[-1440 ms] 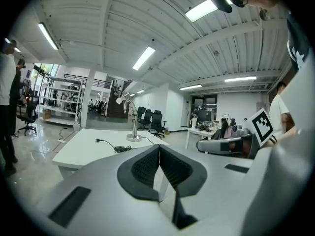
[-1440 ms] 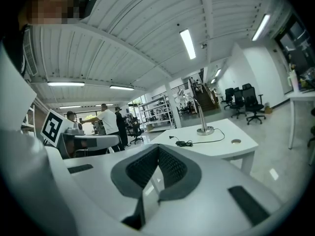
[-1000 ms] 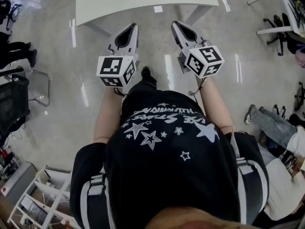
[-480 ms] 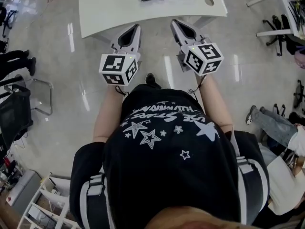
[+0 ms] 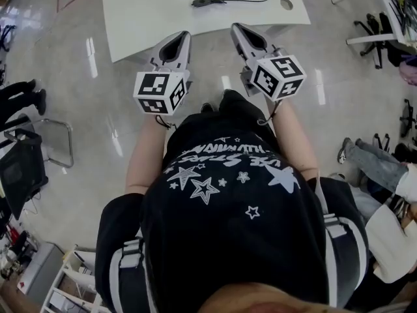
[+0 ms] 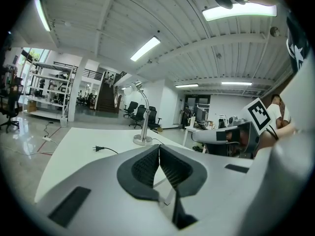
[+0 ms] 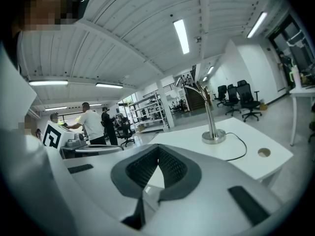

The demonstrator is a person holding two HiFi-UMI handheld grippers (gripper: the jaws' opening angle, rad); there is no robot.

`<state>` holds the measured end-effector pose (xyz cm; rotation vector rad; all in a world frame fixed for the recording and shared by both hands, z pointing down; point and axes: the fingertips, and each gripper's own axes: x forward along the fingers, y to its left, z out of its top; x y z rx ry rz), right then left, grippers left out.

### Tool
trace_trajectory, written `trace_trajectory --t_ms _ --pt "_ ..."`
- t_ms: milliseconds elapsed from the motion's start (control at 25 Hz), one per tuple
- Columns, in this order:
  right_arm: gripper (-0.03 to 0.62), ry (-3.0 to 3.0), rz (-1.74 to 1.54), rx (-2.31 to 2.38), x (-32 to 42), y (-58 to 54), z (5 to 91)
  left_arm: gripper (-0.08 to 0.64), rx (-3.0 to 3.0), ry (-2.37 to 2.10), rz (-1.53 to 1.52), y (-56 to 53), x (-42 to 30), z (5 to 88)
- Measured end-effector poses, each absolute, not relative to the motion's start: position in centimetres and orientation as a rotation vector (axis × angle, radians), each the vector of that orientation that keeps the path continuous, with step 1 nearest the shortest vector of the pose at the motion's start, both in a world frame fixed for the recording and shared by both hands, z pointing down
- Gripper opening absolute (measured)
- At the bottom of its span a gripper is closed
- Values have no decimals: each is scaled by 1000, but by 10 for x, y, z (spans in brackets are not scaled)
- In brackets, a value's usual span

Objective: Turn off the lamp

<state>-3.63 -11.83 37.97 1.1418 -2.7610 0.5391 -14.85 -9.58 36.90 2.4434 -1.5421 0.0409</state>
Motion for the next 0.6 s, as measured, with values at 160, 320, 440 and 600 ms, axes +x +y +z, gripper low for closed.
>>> trace_trajectory --t_ms 160,320,440,600 --pt "5 -2757 532 1151 -36 -133 380 11 2425 -1547 45 -110 -153 374" --pt "5 -2757 541 1138 -29 -152 387 11 2432 -1538 85 -125 -139 384" --pt "5 -2771 536 1104 -36 -174 389 11 2437 -1543 124 -141 -137 390" --pt "5 -2772 538 1064 -46 -208 394 11 2424 -1533 151 -166 -138 399"
